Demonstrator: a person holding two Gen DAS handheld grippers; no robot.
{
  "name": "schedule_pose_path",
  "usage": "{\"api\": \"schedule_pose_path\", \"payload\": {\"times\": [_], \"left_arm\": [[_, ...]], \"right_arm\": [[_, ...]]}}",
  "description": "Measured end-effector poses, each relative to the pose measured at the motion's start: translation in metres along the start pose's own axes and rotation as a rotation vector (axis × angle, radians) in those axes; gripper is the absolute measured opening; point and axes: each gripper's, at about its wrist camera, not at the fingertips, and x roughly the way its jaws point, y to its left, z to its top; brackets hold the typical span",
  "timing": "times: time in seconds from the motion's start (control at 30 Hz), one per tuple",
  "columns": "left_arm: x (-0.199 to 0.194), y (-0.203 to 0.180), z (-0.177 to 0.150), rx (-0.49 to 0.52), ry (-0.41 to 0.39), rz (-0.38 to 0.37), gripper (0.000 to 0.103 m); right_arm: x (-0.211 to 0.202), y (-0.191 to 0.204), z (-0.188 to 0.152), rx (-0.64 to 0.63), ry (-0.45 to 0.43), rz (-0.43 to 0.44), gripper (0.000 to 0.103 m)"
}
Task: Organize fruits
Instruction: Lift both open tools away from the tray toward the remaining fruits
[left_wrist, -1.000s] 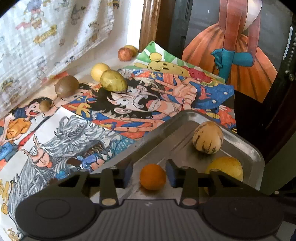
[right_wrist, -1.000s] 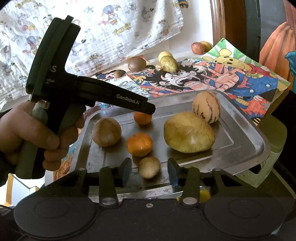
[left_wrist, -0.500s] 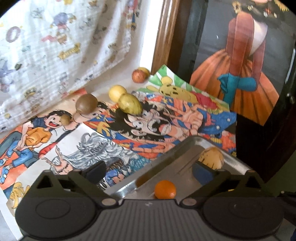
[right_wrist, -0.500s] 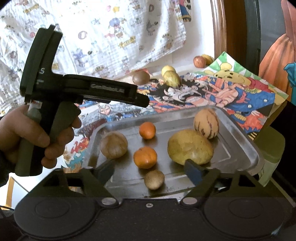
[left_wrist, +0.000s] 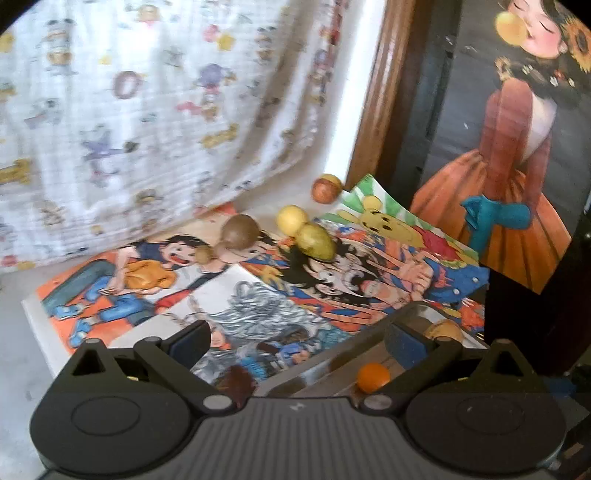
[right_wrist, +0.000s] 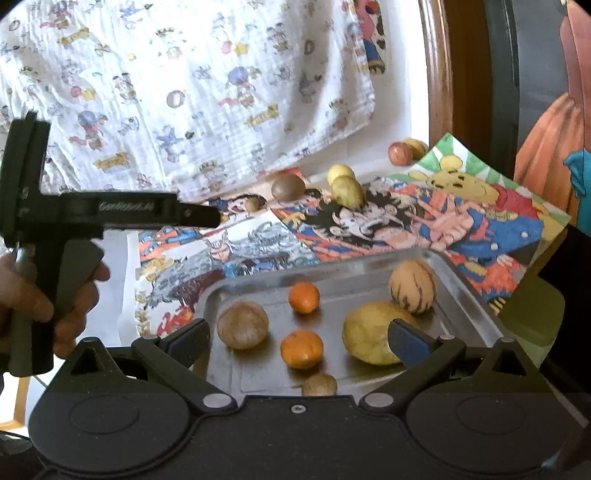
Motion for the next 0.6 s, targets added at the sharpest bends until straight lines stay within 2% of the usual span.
{"api": "schedule_pose_path", "payload": {"times": [0.27,0.6], "left_arm": [[-0.025,0.028,0.003,-0.05,-0.044,0.057,0.102],[-0.034,0.037,0.015,-0.051,-0.083,0.094,0.102]], "right_arm": [[-0.013,0.013,0.021,-0.042,-0.052,0.003,0.102],[-0.021,0.016,0.057,-0.087,-0.127,-0.004,0.102]]}}
